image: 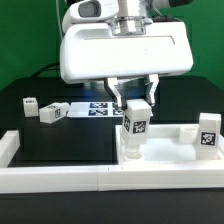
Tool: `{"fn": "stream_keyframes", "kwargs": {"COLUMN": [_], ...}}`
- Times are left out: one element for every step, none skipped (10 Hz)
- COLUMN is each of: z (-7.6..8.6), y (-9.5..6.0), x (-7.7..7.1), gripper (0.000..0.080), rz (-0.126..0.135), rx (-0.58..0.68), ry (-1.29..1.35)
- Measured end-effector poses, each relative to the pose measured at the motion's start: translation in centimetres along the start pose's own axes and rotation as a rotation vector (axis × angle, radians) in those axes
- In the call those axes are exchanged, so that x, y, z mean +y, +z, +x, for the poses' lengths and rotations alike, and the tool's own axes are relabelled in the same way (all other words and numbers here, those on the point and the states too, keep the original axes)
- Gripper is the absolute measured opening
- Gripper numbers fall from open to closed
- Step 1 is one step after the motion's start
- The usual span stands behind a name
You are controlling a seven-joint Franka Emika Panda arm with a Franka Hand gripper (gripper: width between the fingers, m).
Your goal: Assemble square table
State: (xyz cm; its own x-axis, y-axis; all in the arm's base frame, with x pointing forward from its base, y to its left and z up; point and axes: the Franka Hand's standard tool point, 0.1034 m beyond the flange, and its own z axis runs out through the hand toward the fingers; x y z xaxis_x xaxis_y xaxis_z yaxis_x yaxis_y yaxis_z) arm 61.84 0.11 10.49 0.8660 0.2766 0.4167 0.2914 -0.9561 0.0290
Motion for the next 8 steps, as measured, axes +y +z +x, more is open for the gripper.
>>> {"fn": "stream_keyframes", "kwargs": {"z": [0.22,0.21,0.06,0.04,0.02,-0.01,-0.03,-0.04], "y": [0.21,0.55,0.84,0.86,0.88,0.89,0.89,0.9], "x": [-0.01,-0.19,-0.31,-0.27,-0.27,-0.28,-0.27,-0.27], "gripper": [0.029,0.029,0.0291,0.0291,0.0291,0.0291,0.0365,0.0502], "rz": [-0.002,0.002,0.004,0.003,0.003,0.003,0.003,0.003], "rx": [0.006,0.004,0.0,0.001,0.001,0.001,0.0,0.0], "ry": [0.001,0.004,0.005,0.006,0.006,0.007,0.007,0.007]}}
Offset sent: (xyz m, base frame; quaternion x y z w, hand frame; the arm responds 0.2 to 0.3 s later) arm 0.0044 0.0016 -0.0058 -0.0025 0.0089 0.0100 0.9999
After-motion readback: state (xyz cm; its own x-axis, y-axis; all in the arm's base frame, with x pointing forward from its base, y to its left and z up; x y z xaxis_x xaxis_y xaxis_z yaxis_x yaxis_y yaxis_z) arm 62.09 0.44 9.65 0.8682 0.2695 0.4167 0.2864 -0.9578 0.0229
